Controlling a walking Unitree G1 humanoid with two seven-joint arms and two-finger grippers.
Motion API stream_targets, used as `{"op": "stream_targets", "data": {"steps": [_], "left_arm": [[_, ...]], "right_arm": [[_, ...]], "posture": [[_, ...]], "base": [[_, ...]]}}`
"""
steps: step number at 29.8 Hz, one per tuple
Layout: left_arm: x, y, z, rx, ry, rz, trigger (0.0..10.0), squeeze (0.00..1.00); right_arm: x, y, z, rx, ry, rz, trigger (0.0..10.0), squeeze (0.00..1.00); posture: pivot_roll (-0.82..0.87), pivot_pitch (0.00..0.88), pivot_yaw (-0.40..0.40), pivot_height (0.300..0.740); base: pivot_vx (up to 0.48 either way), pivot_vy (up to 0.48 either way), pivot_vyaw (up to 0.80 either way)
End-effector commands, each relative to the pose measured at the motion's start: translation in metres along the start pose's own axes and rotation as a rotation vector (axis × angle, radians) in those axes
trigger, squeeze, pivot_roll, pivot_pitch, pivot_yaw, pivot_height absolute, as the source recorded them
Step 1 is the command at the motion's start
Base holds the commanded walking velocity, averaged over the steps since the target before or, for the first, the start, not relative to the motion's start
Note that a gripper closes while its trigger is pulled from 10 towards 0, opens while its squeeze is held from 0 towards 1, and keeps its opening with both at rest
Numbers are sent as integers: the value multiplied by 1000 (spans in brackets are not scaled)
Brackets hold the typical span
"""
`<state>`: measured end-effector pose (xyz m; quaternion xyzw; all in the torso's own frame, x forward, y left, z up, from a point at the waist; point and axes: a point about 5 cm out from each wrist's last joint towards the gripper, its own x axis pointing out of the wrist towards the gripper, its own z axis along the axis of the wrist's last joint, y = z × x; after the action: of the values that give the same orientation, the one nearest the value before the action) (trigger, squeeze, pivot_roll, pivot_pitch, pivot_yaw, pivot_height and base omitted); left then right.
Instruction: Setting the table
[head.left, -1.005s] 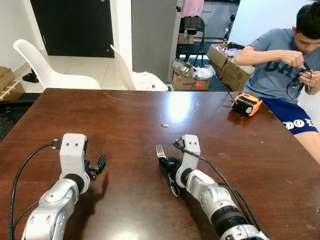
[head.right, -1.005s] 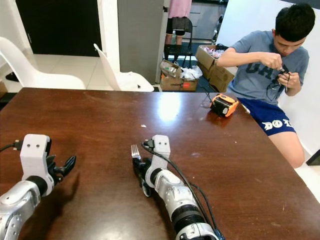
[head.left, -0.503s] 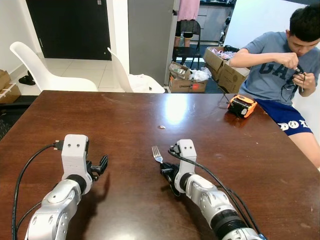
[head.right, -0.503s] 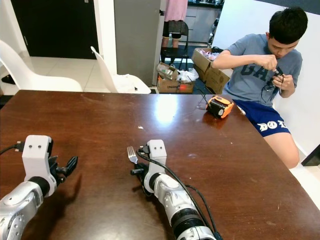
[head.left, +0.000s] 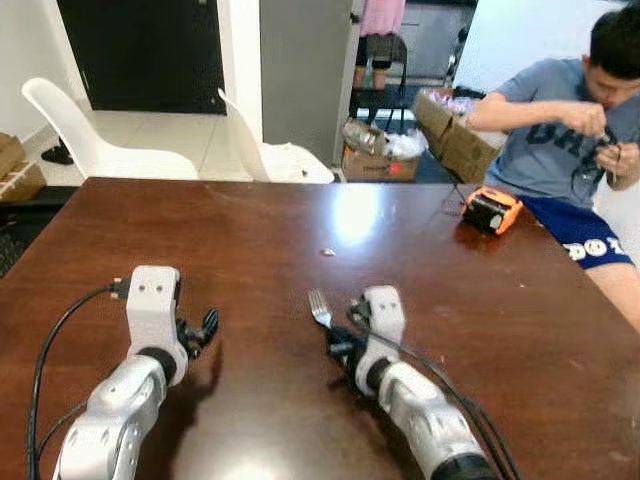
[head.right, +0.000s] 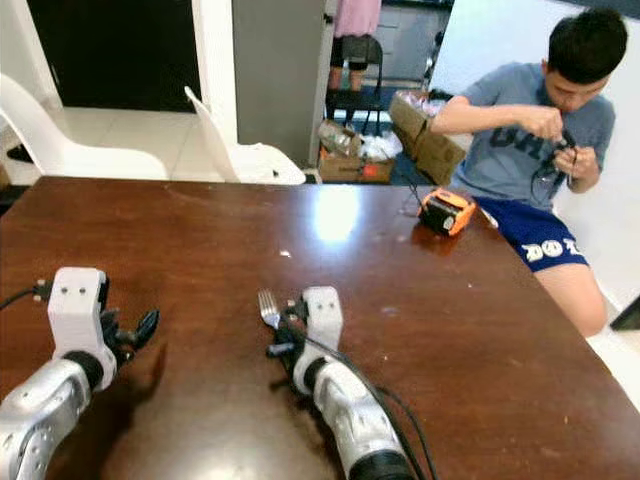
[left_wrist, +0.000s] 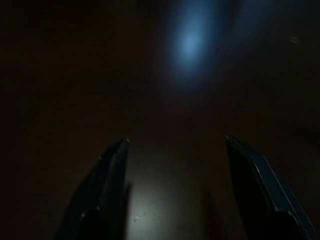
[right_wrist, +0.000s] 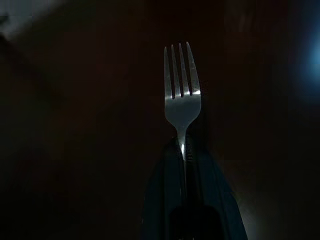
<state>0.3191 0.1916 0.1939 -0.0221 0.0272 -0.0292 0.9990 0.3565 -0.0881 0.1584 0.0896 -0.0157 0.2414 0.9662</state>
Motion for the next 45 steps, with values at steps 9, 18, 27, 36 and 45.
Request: {"op": "stream_targets", "data": {"steps": [9,18,27,36,45], "left_arm": [[-13,-10,-16,-19,28,-13,10000,0],[-22,-9,-15,-74,-18,39,10000,0],[-33,13,-24,2,-22,106,10000,0],[-32,31,-39,16,-19,202,10000,0],[-33,15,-52,4,-10,178,10000,0]], "right_arm": [[-25,40,41,-63,-273,124,10000,0],[-39,42,31,48,-266,-22,10000,0],[-56,16,32,-109,-260,-192,10000,0],[-60,13,26,-154,-214,-187,10000,0],[-59,14,12,-141,-154,-158,10000,0]], "posture": [[97,205,69,740],[90,191,61,740],[67,173,63,740],[29,146,40,740],[29,125,24,740]], "base": [[0,0,0],[0,0,0],[0,0,0],[0,0,0],[0,0,0]]}}
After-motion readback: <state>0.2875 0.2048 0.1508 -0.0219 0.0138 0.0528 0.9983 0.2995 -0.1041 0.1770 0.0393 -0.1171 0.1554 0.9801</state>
